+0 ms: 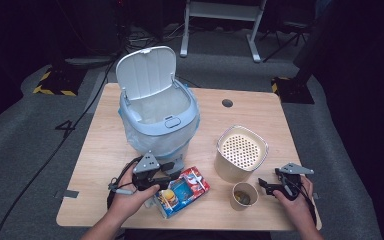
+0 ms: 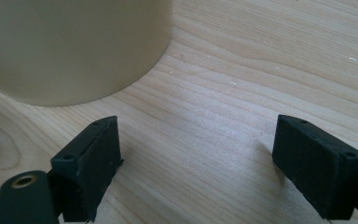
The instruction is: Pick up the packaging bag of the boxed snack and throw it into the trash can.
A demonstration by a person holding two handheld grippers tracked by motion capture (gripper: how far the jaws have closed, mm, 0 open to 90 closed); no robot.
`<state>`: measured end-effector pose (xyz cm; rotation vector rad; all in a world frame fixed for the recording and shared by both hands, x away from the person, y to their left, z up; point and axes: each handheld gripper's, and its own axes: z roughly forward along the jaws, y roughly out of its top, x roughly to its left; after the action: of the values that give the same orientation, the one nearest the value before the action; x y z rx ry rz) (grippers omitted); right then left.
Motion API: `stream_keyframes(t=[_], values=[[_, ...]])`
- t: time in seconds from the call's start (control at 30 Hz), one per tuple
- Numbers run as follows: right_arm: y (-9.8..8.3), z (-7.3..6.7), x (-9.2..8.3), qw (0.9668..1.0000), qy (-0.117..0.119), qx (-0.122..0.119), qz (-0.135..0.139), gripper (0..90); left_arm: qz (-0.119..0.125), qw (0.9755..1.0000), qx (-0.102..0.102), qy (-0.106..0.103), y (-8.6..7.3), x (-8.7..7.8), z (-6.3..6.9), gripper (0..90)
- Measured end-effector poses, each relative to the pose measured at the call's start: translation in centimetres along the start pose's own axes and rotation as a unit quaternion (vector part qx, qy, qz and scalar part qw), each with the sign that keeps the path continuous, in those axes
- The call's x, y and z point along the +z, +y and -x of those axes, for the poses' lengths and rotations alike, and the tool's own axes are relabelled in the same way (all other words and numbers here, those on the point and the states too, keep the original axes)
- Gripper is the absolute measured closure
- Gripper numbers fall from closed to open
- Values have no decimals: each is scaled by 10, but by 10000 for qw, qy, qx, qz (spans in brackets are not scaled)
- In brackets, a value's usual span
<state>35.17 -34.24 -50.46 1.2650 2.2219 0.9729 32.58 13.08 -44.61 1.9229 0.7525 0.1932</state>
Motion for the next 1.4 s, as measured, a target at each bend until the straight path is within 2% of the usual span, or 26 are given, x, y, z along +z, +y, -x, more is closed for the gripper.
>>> stream_keyframes(t=[0.3, 0.37, 0.4, 0.53, 0.87, 0.93, 1.07, 1.23, 1.4], values=[[0, 1, 0, 10000, 37, -28, -5, 153, -392, 9990, -206, -49, -18, 18, -10, 617], [0, 1, 0, 10000, 35, -29, -5, 153, -418, 9989, -222, -49, -19, 20, -12, 618], [0, 1, 0, 10000, 35, -29, -5, 153, -374, 9990, -239, 17, -21, 23, -13, 618], [0, 1, 0, 10000, 33, -31, -6, 153, -479, 9983, -340, -52, -24, 27, -15, 638], [0, 1, 0, 10000, 34, -31, -6, 152, -826, 9960, -316, -96, -28, 31, -15, 718], [0, 1, 0, 10000, 33, -31, -5, 152, -947, 9951, -277, -40, -29, 33, -14, 729], [0, 1, 0, 10000, 32, -31, -5, 153, -1063, 9938, -321, 7, -28, 32, -13, 779], [0, 1, 0, 10000, 34, -31, -6, 152, -1107, 9934, -291, 36, -27, 31, -10, 810], [0, 1, 0, 10000, 34, -30, -5, 152, -939, 9951, -308, -67, -23, 25, -6, 880]])
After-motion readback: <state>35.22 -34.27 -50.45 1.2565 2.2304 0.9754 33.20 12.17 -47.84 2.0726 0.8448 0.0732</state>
